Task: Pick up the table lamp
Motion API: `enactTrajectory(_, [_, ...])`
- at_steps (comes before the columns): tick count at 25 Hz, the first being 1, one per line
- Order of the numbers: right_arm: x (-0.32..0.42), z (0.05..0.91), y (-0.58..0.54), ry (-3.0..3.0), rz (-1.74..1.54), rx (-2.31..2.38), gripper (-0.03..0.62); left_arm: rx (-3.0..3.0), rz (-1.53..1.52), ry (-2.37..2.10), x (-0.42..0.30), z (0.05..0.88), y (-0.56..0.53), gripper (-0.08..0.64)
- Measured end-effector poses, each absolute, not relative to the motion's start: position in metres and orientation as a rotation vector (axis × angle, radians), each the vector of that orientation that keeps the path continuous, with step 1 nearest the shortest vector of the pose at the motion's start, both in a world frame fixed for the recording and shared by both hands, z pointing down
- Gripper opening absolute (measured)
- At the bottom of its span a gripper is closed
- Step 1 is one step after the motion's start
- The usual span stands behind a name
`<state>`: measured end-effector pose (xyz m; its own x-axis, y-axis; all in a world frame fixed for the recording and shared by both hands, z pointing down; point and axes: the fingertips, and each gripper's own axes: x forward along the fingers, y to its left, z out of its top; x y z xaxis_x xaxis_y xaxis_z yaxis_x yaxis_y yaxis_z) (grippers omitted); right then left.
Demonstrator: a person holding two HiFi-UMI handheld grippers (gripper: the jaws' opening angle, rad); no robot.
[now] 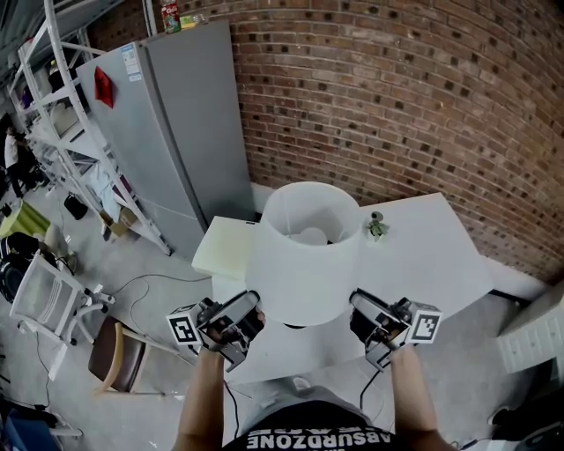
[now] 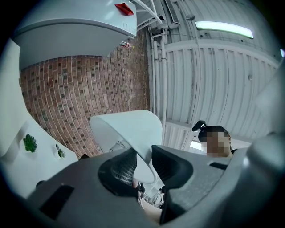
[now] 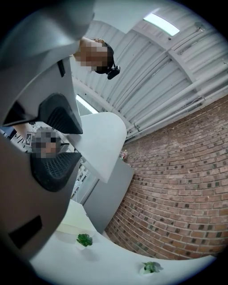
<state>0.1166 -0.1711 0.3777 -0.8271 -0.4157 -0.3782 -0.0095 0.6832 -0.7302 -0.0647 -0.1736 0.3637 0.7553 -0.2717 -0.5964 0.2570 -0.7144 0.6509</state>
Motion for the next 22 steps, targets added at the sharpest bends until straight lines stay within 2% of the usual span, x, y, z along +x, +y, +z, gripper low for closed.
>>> enactTrajectory(22, [0.122, 0.359, -0.151, 2.392, -0.96, -0.317, 0.127, 2.25, -0.889, 0.002, -0.06, 0.346, -0.153, 0.109])
